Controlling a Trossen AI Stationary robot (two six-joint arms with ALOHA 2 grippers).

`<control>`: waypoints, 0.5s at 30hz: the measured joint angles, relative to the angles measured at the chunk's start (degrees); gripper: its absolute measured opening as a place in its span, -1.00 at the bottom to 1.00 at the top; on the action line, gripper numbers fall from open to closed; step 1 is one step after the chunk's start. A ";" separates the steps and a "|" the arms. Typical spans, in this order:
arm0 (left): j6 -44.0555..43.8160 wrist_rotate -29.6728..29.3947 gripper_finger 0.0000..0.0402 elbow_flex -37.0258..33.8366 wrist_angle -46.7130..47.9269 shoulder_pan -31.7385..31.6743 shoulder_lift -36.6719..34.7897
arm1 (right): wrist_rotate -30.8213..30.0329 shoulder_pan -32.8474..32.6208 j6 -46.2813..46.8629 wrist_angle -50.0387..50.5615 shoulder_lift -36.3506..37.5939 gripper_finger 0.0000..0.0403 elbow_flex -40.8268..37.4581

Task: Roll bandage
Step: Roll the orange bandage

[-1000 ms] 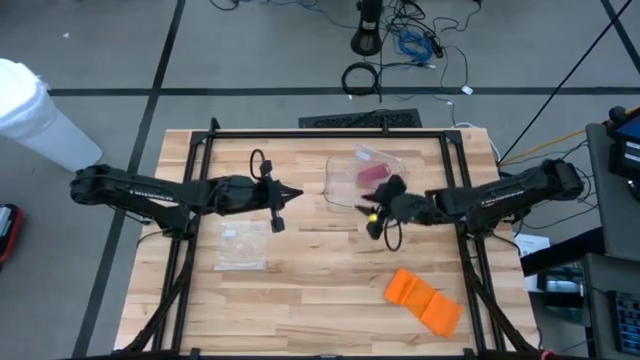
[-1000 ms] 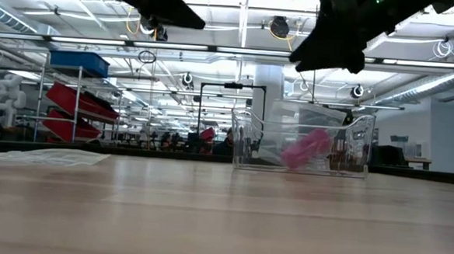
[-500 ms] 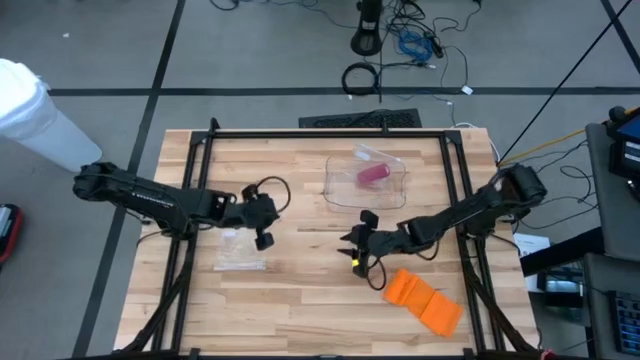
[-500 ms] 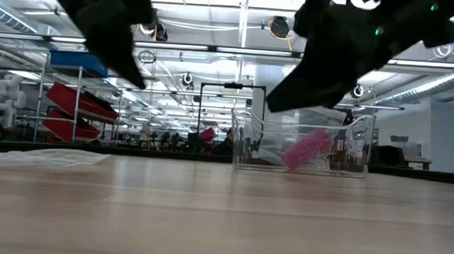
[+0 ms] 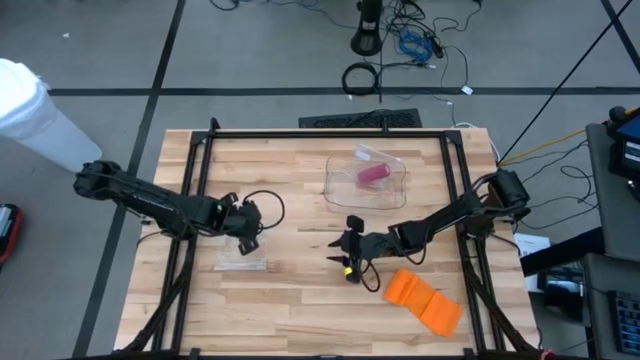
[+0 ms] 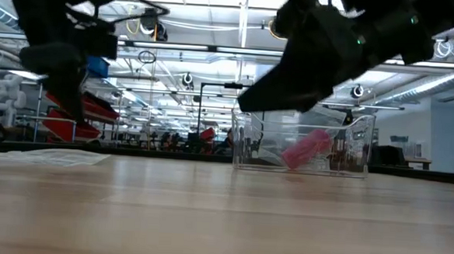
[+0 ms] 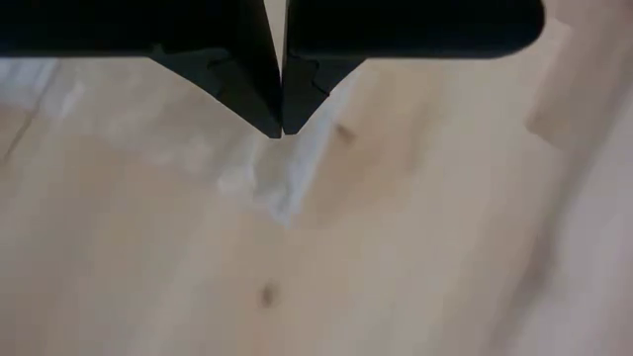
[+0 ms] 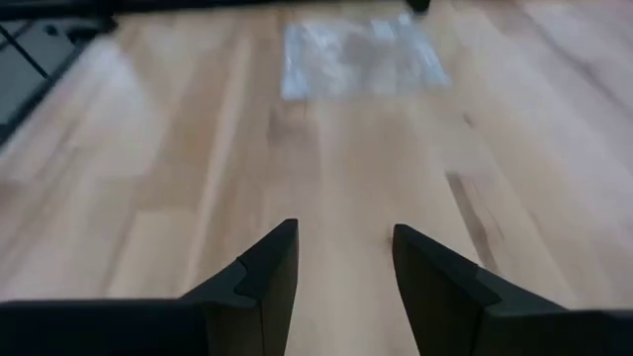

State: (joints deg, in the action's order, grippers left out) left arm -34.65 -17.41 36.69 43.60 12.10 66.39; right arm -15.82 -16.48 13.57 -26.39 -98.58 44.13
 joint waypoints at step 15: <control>3.82 1.84 -0.91 -9.91 -6.14 -0.25 0.03 | 1.21 -0.01 -5.06 0.60 0.21 -0.25 3.95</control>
State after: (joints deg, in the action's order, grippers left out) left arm -30.83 -15.57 26.78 37.45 11.86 66.42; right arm -14.61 -16.49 8.51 -25.79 -98.37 48.07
